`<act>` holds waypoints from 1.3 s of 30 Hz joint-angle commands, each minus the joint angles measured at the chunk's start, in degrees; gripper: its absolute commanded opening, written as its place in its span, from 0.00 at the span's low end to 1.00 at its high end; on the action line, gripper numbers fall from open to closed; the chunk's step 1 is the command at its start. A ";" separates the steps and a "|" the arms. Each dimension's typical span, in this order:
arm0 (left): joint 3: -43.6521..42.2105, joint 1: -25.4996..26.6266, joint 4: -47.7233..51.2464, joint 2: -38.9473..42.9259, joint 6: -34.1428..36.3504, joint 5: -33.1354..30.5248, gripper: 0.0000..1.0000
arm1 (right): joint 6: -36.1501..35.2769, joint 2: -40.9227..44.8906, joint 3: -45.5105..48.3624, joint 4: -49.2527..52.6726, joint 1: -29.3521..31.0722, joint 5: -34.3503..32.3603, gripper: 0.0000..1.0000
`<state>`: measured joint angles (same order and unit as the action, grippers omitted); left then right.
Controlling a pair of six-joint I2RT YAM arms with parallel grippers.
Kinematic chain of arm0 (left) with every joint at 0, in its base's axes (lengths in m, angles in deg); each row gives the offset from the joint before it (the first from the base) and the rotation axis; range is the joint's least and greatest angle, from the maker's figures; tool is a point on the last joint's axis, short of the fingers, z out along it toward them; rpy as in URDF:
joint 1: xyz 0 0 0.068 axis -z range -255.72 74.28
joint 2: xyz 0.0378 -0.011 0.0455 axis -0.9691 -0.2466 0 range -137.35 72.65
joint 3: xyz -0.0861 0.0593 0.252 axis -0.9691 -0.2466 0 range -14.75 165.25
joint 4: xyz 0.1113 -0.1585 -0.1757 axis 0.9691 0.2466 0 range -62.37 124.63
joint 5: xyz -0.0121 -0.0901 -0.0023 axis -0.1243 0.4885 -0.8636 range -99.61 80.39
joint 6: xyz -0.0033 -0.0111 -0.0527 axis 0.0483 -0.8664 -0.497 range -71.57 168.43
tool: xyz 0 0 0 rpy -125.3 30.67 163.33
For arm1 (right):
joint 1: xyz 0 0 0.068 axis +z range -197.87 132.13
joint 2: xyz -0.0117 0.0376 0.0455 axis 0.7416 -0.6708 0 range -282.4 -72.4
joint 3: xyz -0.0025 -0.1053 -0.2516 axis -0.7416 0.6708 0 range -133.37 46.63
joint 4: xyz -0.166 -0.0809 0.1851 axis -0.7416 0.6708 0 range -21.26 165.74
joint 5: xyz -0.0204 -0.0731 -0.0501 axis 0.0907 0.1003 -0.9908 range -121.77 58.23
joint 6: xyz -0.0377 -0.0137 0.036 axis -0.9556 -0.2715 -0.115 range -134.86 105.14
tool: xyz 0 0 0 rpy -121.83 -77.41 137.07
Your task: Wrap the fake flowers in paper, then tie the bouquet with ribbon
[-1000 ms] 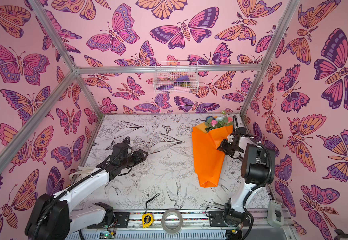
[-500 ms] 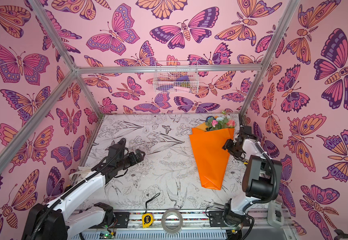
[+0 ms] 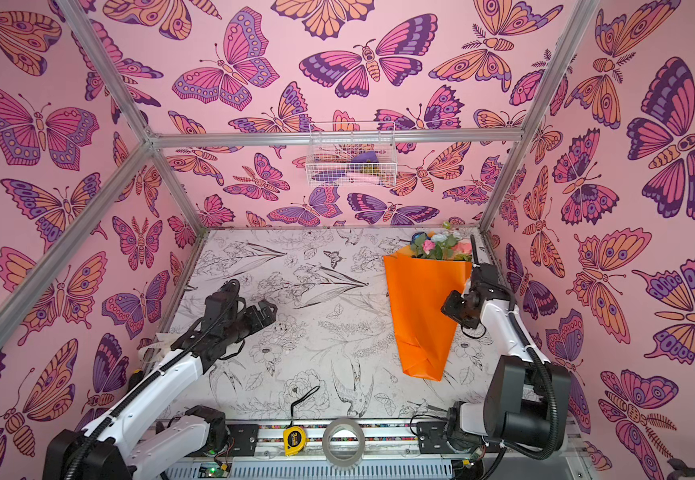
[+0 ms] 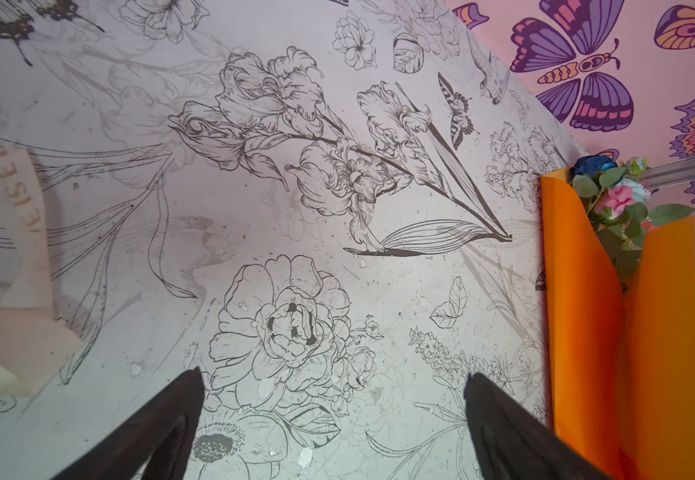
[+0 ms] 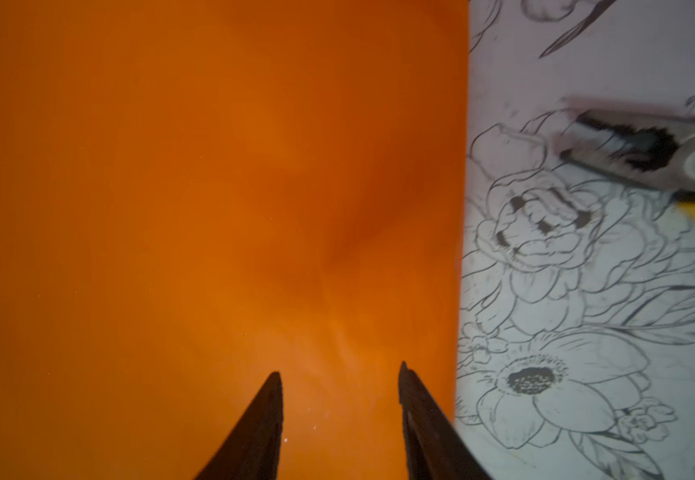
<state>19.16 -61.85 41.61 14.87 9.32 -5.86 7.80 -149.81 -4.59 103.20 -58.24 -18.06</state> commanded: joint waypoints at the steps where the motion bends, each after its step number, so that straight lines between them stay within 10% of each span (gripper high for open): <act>1: -1.04 -0.61 2.11 0.91 0.97 -1.02 0.99 | 2.61 3.24 2.03 1.54 4.19 -0.77 0.42; 12: -1.52 -1.77 3.66 1.48 0.70 -2.20 1.00 | 15.42 11.53 12.43 1.25 24.88 -8.08 0.28; 39: -0.61 -4.21 4.08 -1.01 -1.55 -4.19 1.00 | 25.54 10.77 23.21 2.24 30.07 -13.29 0.09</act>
<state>18.72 -65.24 44.10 14.65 8.88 -8.18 31.80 -137.68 18.77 99.48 -29.34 -28.96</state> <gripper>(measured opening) 0.995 0.092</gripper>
